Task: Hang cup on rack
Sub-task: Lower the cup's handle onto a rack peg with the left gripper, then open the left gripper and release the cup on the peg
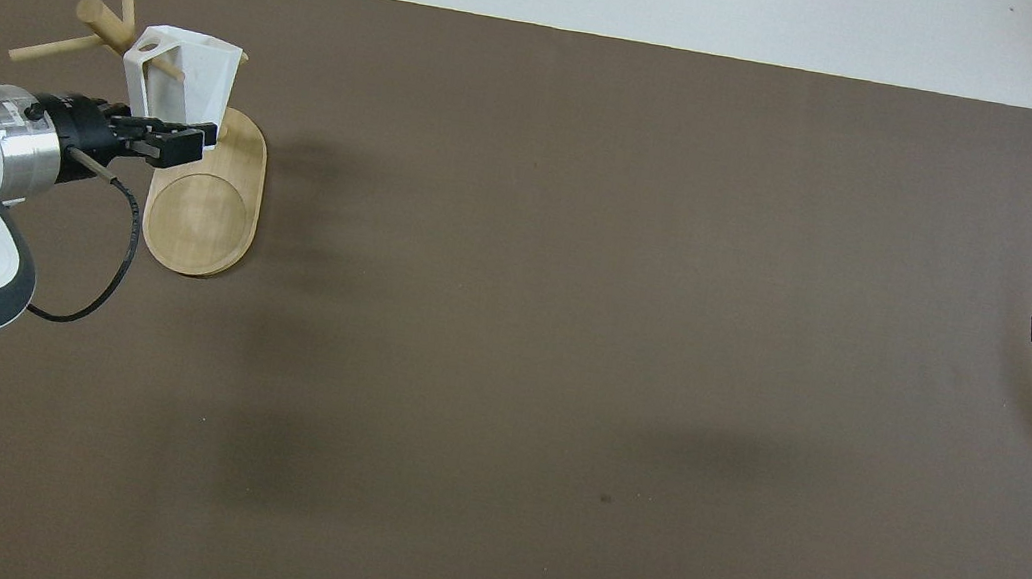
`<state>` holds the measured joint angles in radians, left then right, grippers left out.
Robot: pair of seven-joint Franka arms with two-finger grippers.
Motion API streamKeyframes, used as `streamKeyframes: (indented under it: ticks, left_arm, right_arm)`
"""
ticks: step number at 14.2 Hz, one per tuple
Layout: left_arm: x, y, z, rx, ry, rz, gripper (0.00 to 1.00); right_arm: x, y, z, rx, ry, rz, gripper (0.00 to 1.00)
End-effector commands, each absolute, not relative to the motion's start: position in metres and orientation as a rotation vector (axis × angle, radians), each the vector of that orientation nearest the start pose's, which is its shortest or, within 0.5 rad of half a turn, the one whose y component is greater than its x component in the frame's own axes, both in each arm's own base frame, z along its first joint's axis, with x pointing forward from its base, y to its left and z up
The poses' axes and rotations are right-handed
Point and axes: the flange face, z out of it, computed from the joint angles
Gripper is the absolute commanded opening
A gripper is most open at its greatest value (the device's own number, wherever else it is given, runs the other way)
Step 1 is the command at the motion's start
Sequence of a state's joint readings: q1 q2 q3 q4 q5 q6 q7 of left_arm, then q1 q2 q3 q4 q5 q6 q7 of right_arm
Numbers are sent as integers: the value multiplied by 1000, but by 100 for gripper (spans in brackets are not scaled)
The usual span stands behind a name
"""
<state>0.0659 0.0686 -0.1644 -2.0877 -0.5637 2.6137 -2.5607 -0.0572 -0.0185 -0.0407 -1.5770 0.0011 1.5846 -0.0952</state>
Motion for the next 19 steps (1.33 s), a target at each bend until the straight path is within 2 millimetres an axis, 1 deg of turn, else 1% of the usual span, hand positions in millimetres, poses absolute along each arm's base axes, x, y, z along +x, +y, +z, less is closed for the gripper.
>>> streamKeyframes:
  ticks: [1, 2, 5, 6, 8, 9, 11, 12, 14, 16, 18, 19]
  left_arm:
    - [591, -34, 439, 318, 2594, -356, 89]
    - [591, -34, 439, 319, 2597, -356, 95]
    - [591, -35, 440, 328, 2606, -368, 97]
    - [592, -36, 442, 338, 2612, -375, 100]
    - [595, -40, 454, 434, 2643, -353, 100]
    - [596, -37, 464, 472, 2659, -345, 100]
    - [599, -40, 488, 617, 2687, -281, 100]
    - [600, -36, 497, 683, 2698, -258, 100]
    - [594, -37, 512, 885, 2668, -245, 100]
    - [578, -42, 529, 1202, 2565, -222, 100]
    - [565, -44, 533, 1475, 2453, -219, 100]
    - [558, -48, 537, 1619, 2375, -218, 100]
  right_arm:
    - [542, -53, 634, -3122, 2, -29, 100]
    - [542, -52, 634, -3122, 0, -29, 100]
    - [542, -53, 634, -3122, 2, -29, 100]
    - [542, -52, 634, -3122, 0, -29, 100]
    - [542, -52, 634, -3122, 0, -29, 100]
    - [542, -52, 634, -3122, 0, -29, 100]
    - [542, -53, 634, -3122, 2, -29, 100]
    - [542, -52, 634, -3122, 0, -29, 100]
    - [542, -52, 634, -3122, 0, -29, 100]
    - [542, -52, 634, -3122, 0, -29, 100]
    - [542, -52, 634, -3122, 0, -29, 100]
    - [542, -52, 634, -3122, 0, -29, 100]
